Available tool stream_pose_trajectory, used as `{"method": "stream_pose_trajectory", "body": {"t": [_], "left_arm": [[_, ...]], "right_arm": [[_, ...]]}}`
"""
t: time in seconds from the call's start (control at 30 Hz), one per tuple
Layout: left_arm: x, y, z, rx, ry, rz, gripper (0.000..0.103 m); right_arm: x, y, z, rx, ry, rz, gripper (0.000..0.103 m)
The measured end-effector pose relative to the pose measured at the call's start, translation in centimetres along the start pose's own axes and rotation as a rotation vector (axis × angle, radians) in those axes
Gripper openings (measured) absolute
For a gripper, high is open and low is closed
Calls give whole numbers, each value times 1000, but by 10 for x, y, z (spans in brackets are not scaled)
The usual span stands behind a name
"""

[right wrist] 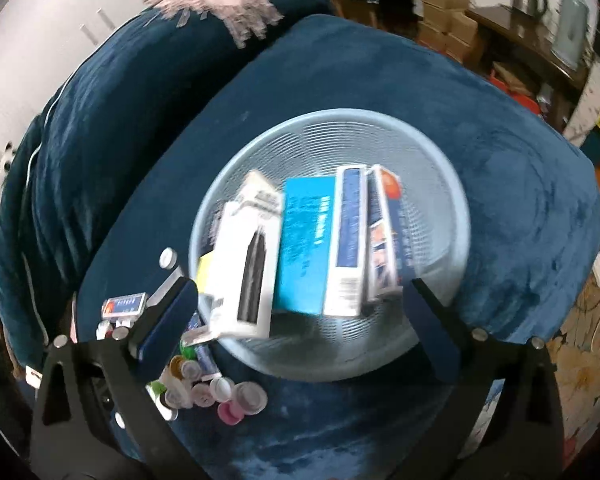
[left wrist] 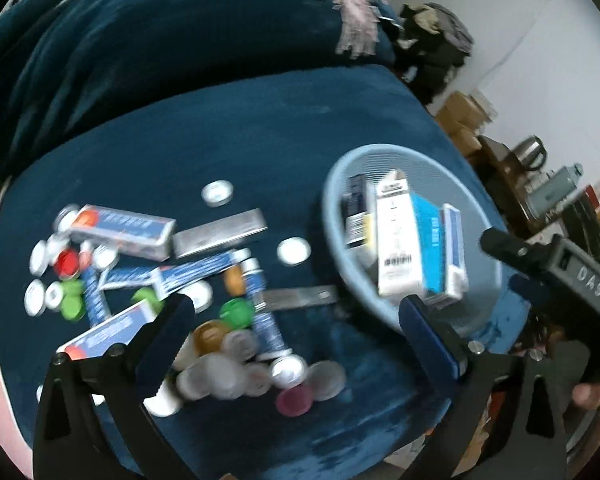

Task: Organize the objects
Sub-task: 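Carry both boxes over the mesh basket and open both tools to drop them, then withdraw both open tools from the basket back to the pile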

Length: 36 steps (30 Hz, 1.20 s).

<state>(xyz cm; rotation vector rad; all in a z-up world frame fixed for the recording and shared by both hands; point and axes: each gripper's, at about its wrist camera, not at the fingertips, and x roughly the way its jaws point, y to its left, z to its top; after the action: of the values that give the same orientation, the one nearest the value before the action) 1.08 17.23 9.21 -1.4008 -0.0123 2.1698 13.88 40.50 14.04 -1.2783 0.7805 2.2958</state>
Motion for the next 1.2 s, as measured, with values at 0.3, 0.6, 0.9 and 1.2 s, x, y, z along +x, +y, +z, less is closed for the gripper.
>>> {"method": "stream_pose_trajectory", "body": {"t": [0.3, 0.6, 0.9, 1.2], "left_arm": [[-18, 75, -26, -169, -3, 47, 102], [-34, 137, -38, -289, -19, 105, 102], [-23, 189, -53, -377, 20, 128, 102], [-7, 229, -57, -500, 28, 110, 102]], "right_arm": [[10, 77, -19, -249, 35, 70, 103], [29, 160, -52, -575, 73, 104, 103], [73, 199, -71, -762, 198, 130, 101], [112, 238, -76, -910, 263, 139, 101]]}}
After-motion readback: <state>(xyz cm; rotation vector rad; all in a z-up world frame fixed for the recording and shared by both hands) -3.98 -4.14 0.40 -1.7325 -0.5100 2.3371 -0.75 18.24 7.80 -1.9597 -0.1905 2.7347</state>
